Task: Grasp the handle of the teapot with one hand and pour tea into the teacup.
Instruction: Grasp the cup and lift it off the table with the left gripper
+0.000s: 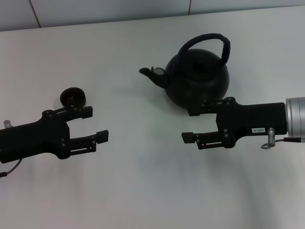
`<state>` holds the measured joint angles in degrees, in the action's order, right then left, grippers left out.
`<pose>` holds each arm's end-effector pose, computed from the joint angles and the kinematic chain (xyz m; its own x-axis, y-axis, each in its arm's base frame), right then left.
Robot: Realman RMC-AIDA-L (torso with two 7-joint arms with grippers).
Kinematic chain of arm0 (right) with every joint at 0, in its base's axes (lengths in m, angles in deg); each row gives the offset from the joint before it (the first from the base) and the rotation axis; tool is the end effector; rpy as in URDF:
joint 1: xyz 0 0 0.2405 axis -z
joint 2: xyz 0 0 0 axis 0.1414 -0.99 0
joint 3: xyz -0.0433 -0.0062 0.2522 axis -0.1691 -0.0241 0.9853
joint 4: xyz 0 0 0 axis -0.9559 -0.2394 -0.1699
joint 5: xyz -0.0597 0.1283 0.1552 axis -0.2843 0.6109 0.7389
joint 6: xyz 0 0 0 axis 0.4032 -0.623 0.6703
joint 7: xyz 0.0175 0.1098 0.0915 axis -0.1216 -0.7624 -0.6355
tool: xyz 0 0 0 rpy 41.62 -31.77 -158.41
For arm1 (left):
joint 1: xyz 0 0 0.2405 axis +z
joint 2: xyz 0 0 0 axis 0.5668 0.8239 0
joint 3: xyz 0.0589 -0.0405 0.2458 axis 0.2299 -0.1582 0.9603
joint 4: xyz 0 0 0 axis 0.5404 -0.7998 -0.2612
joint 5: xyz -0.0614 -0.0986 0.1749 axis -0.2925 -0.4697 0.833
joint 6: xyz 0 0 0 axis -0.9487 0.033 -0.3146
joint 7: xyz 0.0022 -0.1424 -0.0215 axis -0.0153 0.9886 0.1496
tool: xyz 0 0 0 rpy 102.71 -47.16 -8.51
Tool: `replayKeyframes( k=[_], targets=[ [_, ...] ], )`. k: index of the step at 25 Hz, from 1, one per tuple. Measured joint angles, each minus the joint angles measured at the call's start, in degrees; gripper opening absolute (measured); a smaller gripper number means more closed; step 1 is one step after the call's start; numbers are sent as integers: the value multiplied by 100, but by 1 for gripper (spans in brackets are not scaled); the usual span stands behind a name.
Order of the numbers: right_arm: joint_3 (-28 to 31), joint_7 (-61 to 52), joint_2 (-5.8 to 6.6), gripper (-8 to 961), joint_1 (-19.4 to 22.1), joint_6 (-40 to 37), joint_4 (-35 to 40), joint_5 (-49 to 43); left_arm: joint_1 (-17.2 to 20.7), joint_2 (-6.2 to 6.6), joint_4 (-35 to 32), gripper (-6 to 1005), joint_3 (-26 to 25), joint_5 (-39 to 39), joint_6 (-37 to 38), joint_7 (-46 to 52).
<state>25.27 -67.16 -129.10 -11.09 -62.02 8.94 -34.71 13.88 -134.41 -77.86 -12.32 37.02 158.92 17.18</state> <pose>0.2637 0.2958 -0.0072 0.8477 -0.2893 -0.4446 -0.3825 -0.9142 -0.1343 -0.2695 0.2950 -0.0092 0.7859 0.3236 0.5269 0.4357 -0.8945 -0.1006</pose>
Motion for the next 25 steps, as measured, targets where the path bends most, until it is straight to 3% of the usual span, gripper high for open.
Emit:
replayKeyframes(
  k=[25],
  targets=[
    [-58,-1,-9,760,7,-66,-6,0,38,-13,10,806,36,-37,21,-62]
  ],
)
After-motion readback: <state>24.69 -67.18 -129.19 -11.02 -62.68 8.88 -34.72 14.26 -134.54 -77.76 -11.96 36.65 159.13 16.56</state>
